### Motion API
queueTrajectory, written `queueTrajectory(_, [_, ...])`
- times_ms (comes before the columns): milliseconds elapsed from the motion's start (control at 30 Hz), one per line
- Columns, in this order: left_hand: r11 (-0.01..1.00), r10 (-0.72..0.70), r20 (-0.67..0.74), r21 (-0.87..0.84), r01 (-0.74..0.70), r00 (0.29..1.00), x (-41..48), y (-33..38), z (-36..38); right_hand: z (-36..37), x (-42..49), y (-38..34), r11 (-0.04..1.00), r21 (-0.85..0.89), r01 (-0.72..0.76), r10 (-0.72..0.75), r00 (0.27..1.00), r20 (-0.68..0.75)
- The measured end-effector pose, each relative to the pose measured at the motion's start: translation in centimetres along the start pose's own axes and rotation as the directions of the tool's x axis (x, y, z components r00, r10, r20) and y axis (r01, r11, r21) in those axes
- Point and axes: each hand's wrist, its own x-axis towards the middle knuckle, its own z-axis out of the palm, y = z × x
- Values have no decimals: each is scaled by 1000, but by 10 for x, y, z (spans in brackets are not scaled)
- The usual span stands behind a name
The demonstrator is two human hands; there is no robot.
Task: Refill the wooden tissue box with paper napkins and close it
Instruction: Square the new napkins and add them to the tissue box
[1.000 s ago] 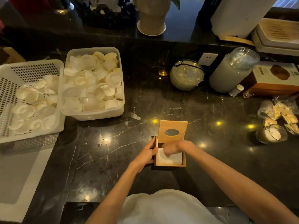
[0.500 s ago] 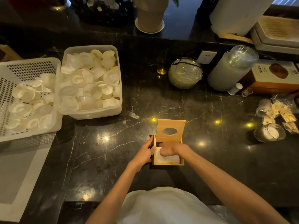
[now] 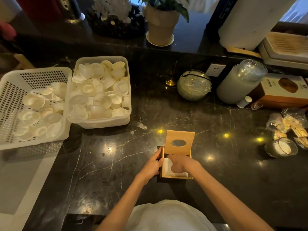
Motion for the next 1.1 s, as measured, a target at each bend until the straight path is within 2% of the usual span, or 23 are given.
queueTrajectory(200, [1000, 11, 3, 6, -11, 1000, 3, -5, -3, 13, 0, 0, 999, 36, -40, 44, 991, -124])
queueTrajectory(300, [1000, 4, 0, 5, -4, 1000, 5, -6, -4, 10, 1, 3, 997, 75, -32, 39, 995, -94])
queueTrajectory(533, [999, 13, -10, 38, -13, 1000, 5, -3, -4, -6, -3, 3, 999, 39, 15, -16, 999, 38])
queueTrajectory(600, [997, 24, -62, 76, -19, 998, 5, -6, -3, -8, -5, 3, 1000, 14, 25, -26, 999, 43])
queueTrajectory(667, [981, 79, -115, 186, -57, 990, 6, -12, -1, -3, -8, 8, 998, 34, 51, -50, 999, -15])
queueTrajectory(733, [937, 159, -126, 331, -109, 979, 1, -13, 3, 6, -16, 17, 988, 110, 111, -97, 988, -122])
queueTrajectory(800, [852, 214, -65, 501, -154, 975, -6, -11, 8, 16, -27, 29, 960, 212, 181, -114, 949, -292])
queueTrajectory(833, [791, 223, -27, 589, -164, 975, -8, -9, 11, 21, -33, 36, 957, 229, 176, -75, 918, -390])
queueTrajectory(900, [687, 235, 14, 705, -176, 972, -10, -8, 20, 30, -41, 50, 988, 145, 54, 30, 851, -524])
queueTrajectory(967, [602, 201, 32, 784, -149, 979, -7, -9, 28, 40, -43, 59, 995, 92, -43, 80, 886, -456])
queueTrajectory(1033, [517, 144, 12, 852, -85, 990, -5, -9, 33, 49, -42, 64, 988, 148, -44, 93, 937, -338])
queueTrajectory(1100, [480, 115, -17, 876, -41, 993, -2, -5, 33, 53, -39, 65, 975, 221, -11, 92, 930, -356])
